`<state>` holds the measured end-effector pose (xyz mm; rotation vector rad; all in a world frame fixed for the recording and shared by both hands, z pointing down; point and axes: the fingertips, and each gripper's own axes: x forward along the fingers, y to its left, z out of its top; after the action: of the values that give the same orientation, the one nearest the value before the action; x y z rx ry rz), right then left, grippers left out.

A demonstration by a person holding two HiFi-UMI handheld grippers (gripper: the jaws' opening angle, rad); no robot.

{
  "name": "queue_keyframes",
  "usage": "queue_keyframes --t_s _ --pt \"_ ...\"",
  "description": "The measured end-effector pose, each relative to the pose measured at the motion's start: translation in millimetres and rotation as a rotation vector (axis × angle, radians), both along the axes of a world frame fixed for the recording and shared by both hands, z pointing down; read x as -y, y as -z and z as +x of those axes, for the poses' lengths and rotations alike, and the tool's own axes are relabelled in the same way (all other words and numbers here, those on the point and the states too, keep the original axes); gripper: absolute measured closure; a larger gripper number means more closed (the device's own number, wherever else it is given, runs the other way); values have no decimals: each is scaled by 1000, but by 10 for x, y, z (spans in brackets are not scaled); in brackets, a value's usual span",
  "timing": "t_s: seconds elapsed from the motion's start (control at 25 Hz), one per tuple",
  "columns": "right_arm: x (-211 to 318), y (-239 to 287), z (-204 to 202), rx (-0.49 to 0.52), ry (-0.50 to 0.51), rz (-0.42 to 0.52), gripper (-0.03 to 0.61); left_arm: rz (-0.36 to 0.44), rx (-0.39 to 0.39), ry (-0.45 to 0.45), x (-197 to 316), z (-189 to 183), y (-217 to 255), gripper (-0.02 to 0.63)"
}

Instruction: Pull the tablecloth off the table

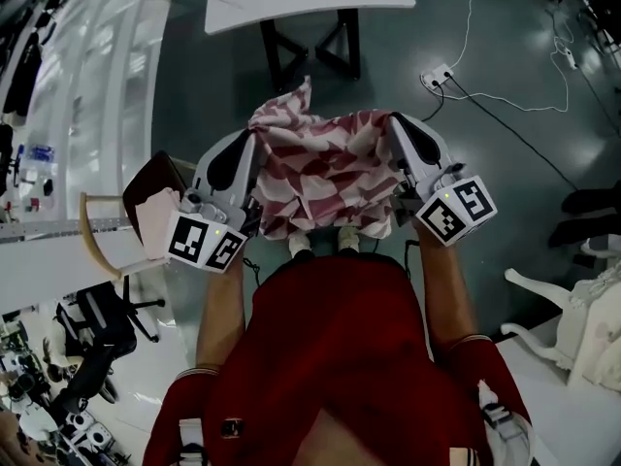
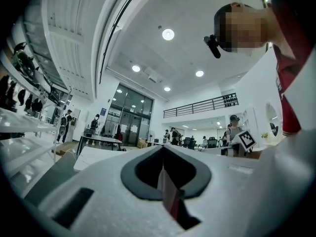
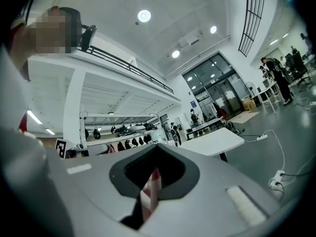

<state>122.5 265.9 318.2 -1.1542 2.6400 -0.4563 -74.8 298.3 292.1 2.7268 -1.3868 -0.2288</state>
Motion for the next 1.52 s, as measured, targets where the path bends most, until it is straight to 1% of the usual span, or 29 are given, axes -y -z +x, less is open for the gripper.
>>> queue_keyframes --t_s 0.28,0.44,0.6,0.8,1.08,1.36,1.52 --pt "-17 137 22 21 -43 6 565 21 -27 -24 68 -135 105 606" --pt "-19 170 11 -7 -54 18 565 32 -36 -29 141 -159 149 606" --pt "-85 152 3 -51 -67 26 565 34 -36 -32 90 -157 156 606" --pt "-121 148 12 -54 -70 23 565 36 -31 -32 54 -168 179 606" --pt "-134 175 -57 -57 -72 31 565 49 -37 -30 58 -273 236 606" --pt "-157 202 -60 -63 -68 35 565 54 -38 -32 27 -265 261 606" --pt "-187 209 2 -63 -63 37 565 53 -35 -31 -9 -189 259 606"
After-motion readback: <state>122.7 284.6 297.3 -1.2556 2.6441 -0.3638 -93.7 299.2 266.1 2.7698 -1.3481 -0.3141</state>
